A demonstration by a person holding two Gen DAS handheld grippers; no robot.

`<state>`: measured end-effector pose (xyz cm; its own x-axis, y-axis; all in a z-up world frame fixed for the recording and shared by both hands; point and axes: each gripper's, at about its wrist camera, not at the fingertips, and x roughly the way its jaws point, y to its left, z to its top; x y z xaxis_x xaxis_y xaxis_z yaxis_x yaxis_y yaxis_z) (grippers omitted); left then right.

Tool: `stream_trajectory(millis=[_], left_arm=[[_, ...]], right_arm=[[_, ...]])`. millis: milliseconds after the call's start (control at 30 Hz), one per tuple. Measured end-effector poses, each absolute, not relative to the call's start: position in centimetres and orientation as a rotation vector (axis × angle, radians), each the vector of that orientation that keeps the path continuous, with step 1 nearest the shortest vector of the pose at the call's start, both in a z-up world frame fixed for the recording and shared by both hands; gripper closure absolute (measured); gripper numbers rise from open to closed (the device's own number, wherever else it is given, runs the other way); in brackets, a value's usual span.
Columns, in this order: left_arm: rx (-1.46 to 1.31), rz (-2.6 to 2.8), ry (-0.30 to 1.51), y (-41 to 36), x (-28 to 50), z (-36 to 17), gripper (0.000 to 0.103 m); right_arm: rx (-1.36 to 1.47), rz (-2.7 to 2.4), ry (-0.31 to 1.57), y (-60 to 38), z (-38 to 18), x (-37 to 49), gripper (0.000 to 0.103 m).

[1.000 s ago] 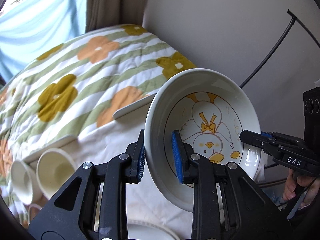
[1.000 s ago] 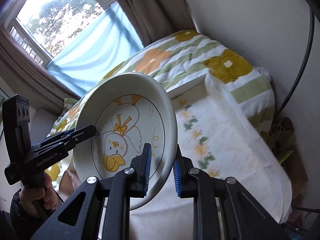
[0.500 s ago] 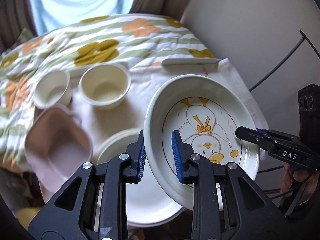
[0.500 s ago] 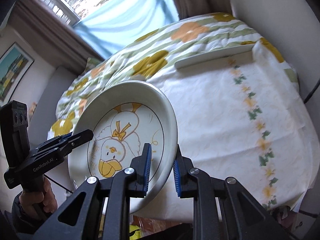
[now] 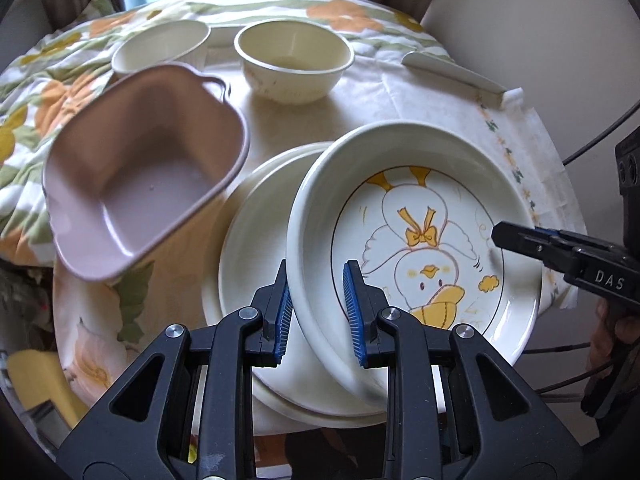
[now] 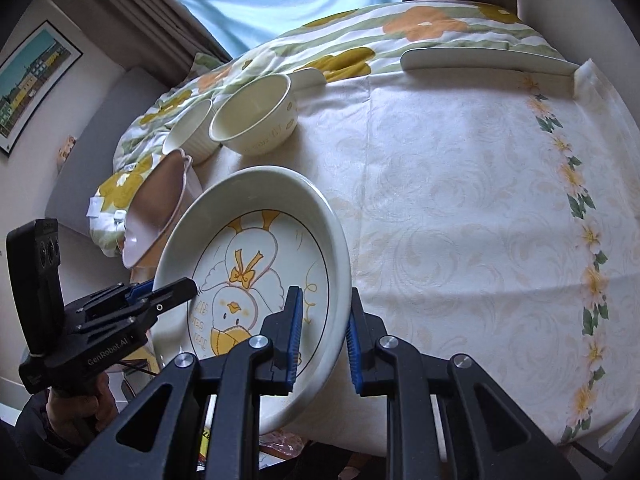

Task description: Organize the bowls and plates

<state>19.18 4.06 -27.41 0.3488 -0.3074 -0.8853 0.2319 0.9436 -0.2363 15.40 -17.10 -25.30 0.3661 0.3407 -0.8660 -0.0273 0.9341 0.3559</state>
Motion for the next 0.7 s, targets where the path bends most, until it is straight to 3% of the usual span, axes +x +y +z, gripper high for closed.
stream_trajectory(millis=[700], left_arm=[[0.201,-0.228,1.102,1.5,18.2,-28.4,0.081]], right_arm=[[0.190,0.251,1.167,-15.9,-25.4,15.6,0.084]])
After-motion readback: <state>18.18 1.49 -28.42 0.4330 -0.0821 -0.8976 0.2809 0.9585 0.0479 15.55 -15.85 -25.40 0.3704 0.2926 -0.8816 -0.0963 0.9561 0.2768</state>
